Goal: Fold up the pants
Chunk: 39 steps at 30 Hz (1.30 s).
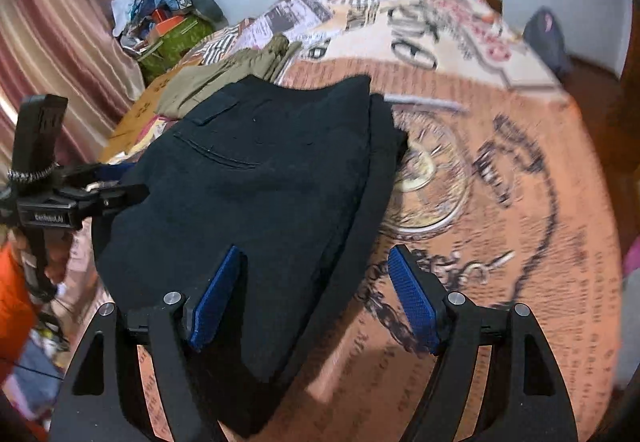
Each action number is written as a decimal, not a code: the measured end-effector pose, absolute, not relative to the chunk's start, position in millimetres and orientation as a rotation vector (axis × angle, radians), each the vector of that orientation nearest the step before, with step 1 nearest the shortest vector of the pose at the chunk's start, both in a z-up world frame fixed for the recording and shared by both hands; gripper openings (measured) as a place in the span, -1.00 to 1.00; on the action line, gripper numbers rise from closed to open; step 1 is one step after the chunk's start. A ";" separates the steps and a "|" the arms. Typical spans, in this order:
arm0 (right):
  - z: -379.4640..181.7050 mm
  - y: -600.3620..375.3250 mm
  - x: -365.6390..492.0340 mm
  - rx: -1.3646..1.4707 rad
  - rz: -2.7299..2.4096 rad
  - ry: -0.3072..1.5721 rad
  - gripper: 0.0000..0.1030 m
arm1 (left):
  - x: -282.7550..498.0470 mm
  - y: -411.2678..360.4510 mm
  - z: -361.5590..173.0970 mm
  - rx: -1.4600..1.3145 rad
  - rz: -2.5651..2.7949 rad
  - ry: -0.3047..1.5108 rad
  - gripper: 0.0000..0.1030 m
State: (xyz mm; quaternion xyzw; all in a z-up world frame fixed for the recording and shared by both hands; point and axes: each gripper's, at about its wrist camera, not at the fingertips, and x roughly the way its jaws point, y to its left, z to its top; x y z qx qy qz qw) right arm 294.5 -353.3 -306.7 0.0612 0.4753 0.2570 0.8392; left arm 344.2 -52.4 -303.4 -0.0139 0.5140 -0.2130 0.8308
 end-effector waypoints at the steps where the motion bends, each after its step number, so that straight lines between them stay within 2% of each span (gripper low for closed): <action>1: -307.6 -351.9 295.4 0.125 0.545 1.002 0.54 | 347.2 -52.4 -305.6 -0.037 -0.457 1.098 0.77; 9: -326.2 -360.2 311.8 0.228 0.626 1.090 0.80 | 371.2 -55.6 -321.4 -0.121 -0.513 1.170 0.80; 21: -326.5 -333.1 327.1 0.184 0.725 1.111 0.81 | 393.1 -86.3 -324.1 -0.066 -0.638 1.191 0.79; 24: -324.0 -332.7 328.6 0.186 0.732 1.107 0.66 | 397.0 -87.7 -321.8 -0.059 -0.631 1.200 0.68; 26: -320.6 -333.8 328.6 0.173 0.739 1.099 0.38 | 394.8 -87.8 -318.3 -0.048 -0.622 1.195 0.45; 31: -307.3 -332.6 324.1 0.115 0.718 1.063 0.04 | 383.4 -90.4 -302.2 0.032 -0.596 1.123 0.01; 32: -304.4 -331.8 323.3 0.102 0.714 1.054 -0.04 | 381.2 -89.0 -297.6 0.032 -0.589 1.115 -0.14; 34: -295.2 -329.1 320.5 0.073 0.704 1.030 -0.18 | 378.8 -88.8 -289.6 0.027 -0.591 1.095 -0.27; 35: -290.5 -328.0 319.2 0.065 0.704 1.022 -0.22 | 375.1 -88.1 -282.5 0.023 -0.597 1.077 -0.35; 39: -267.8 -319.7 315.2 0.026 0.692 0.978 -0.30 | 361.6 -89.2 -260.2 0.066 -0.588 1.009 -0.45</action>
